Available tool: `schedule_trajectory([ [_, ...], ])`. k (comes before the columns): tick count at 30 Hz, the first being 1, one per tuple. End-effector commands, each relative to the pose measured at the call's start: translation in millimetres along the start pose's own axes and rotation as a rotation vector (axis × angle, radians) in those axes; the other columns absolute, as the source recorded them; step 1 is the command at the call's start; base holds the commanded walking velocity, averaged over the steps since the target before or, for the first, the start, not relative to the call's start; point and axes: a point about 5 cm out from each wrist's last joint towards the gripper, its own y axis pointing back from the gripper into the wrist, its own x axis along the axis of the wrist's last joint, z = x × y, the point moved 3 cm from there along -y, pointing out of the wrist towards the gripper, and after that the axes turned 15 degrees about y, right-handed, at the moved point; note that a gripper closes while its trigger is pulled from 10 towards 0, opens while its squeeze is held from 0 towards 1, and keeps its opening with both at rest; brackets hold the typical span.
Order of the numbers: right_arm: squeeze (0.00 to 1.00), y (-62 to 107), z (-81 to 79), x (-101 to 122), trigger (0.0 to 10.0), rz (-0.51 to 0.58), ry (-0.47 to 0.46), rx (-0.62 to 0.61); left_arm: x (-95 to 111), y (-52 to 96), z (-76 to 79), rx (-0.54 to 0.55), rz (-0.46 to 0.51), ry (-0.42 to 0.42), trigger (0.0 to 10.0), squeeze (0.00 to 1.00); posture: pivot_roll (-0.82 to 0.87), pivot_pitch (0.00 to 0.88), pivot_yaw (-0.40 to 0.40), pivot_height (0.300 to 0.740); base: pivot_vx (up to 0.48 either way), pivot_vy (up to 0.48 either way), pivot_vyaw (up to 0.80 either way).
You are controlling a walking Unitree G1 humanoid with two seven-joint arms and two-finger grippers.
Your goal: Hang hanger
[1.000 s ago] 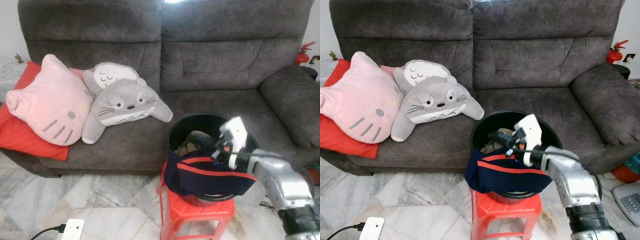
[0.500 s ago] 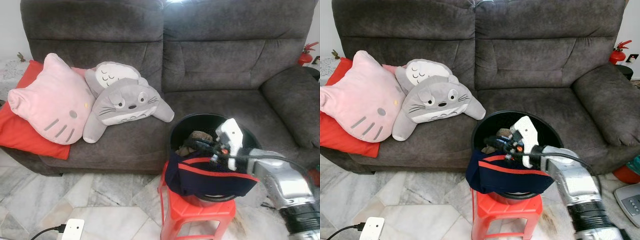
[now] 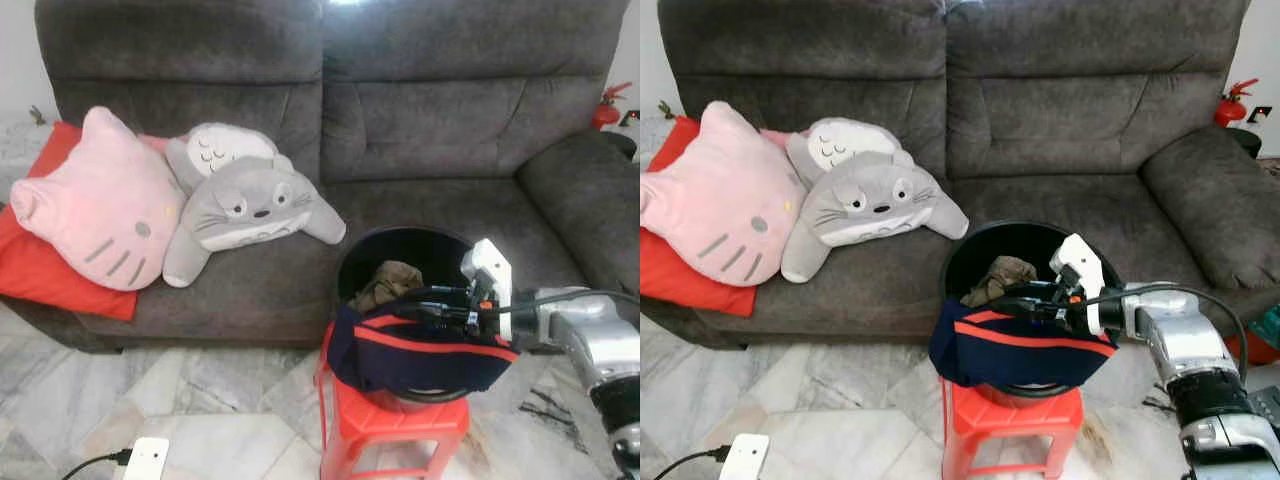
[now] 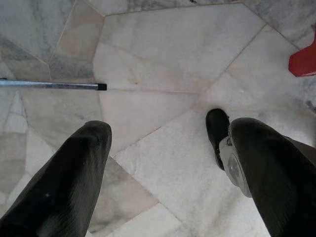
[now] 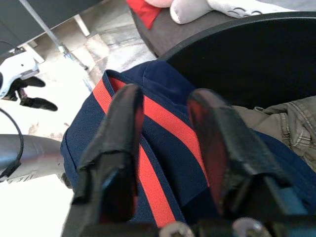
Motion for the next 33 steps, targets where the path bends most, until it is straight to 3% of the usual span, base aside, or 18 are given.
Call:
schedule_trajectory([
  [1, 1.00, -1.2, 1.2, 4, 10.0, 0.016, 0.012, 0.022, -5, 1.0, -5.0, 0.018, -0.017, 0.005, 10.0, 0.00, -0.17, 0.048, 0.027, 0.740, 0.000, 0.000, 0.00],
  [10, 1.00, -12.1, -6.9, 15, 10.0, 0.110, 0.060, 0.030, -8, 1.6, -5.8, 0.020, -0.015, 0.028, 10.0, 0.00, -0.17, 0.043, 0.026, 0.740, 0.000, 0.000, 0.00],
  [11, 0.16, -14.4, -4.0, 20, 10.0, 0.143, 0.070, -0.035, -8, 1.7, -5.8, 0.021, -0.013, 0.031, 10.0, 0.00, -0.17, 0.043, 0.026, 0.740, 0.000, 0.000, 0.00],
  [12, 0.16, -15.0, -3.6, 21, 10.0, 0.153, 0.071, -0.053, -8, 1.7, -6.0, 0.021, -0.013, 0.032, 10.0, 0.00, -0.18, 0.037, 0.023, 0.740, 0.000, 0.000, 0.00],
  [13, 0.00, -16.3, -4.3, 23, 10.0, 0.167, 0.078, -0.071, -8, 1.8, -6.1, 0.021, -0.013, 0.032, 10.0, 0.00, -0.18, 0.034, 0.024, 0.740, 0.000, 0.000, 0.00],
  [22, 0.00, -33.0, -38.9, 23, 10.0, 0.235, 0.083, -0.089, -9, 2.0, -6.1, 0.016, -0.016, 0.017, 10.0, 0.00, -0.19, 0.021, 0.037, 0.740, 0.000, 0.000, 0.00],
  [33, 0.00, -33.3, -36.7, 34, 10.0, 0.245, 0.100, -0.131, -10, 2.2, -6.1, 0.014, -0.014, 0.023, 10.0, 0.00, -0.19, 0.000, 0.032, 0.740, 0.000, 0.000, 0.00],
])
